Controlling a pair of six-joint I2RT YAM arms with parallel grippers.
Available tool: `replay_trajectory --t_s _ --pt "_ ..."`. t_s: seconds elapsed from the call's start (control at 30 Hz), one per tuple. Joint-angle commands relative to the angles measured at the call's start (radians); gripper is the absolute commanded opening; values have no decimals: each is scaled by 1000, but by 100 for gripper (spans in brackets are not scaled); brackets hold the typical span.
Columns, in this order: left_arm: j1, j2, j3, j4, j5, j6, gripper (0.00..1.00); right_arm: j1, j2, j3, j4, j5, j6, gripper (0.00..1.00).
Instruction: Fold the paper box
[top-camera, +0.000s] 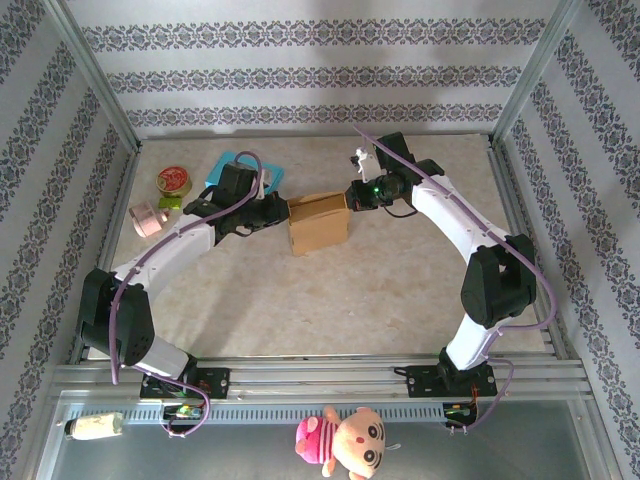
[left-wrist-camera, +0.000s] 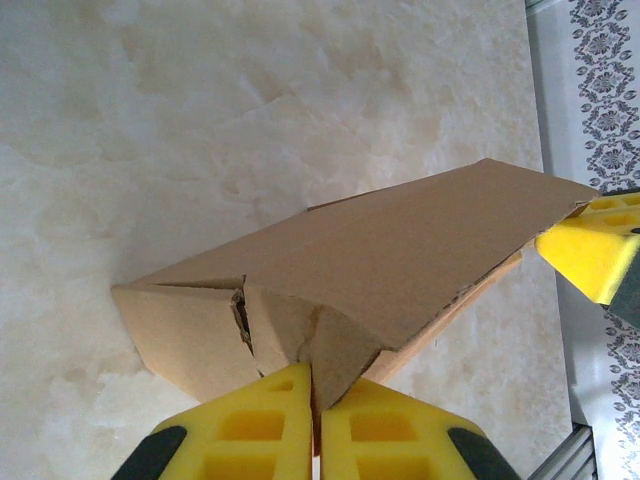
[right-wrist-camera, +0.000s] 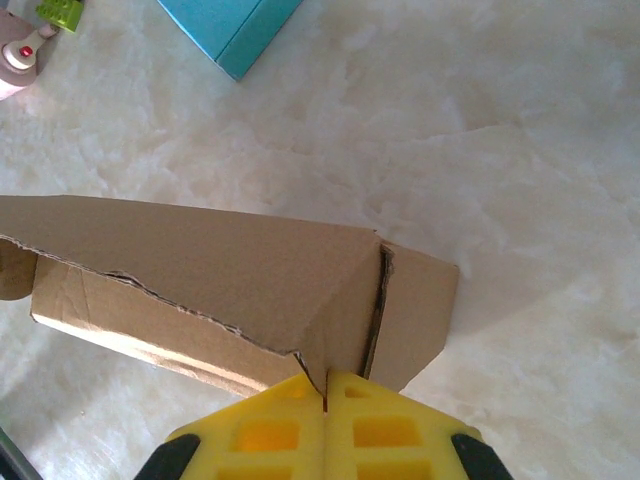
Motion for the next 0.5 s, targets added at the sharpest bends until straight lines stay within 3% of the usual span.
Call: replay_trajectory --t_s 0.0,0.17,0.33,0.47 --pt "-24 30 -30 -59 44 14 9 33 29 -31 -52 -49 11 3" --pt "-31 48 -12 -91 53 27 9 37 30 -28 -52 -49 13 2" --pt "-36 60 4 -242 -109 109 10 38 29 -34 -49 -50 14 3" --pt "-36 59 -20 -230 -106 107 13 37 29 -34 -49 -50 15 3"
